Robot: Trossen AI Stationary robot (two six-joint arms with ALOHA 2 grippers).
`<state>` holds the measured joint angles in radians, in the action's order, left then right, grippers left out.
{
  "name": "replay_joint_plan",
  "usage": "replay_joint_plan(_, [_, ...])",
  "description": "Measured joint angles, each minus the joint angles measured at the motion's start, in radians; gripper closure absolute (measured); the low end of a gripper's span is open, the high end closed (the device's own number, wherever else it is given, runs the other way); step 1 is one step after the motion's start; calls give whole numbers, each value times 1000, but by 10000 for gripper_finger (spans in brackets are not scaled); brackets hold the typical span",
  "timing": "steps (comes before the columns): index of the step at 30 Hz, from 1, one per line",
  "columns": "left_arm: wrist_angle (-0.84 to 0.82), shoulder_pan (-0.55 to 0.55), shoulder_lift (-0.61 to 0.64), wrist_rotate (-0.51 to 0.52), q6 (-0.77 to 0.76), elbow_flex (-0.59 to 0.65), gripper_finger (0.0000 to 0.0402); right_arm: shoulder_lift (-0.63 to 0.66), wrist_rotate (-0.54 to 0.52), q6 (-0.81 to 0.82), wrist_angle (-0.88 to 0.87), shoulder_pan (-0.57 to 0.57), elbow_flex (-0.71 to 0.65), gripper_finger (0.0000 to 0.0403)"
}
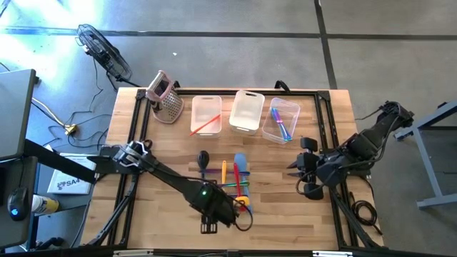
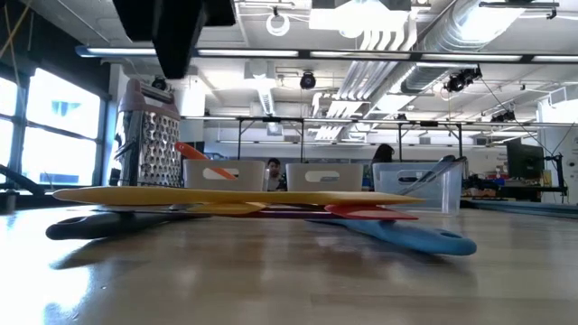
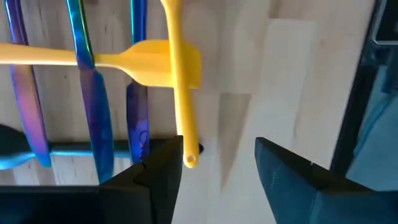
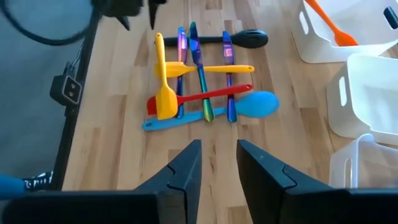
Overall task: Pick & Place Kitchen Items
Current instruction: Put the yellow spatula into the left white bin
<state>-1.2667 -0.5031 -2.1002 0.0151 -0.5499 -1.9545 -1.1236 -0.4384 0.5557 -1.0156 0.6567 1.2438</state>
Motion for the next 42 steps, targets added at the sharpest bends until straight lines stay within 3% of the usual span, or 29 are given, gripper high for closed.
replay_joint_plan(29, [182,-1,0,21,30,225,218,-1,-4,81,3,44,0,309])
replay_joint_plan(42, [204,0,0,30,70,233,218,-1,-4,96,9,44,0,309])
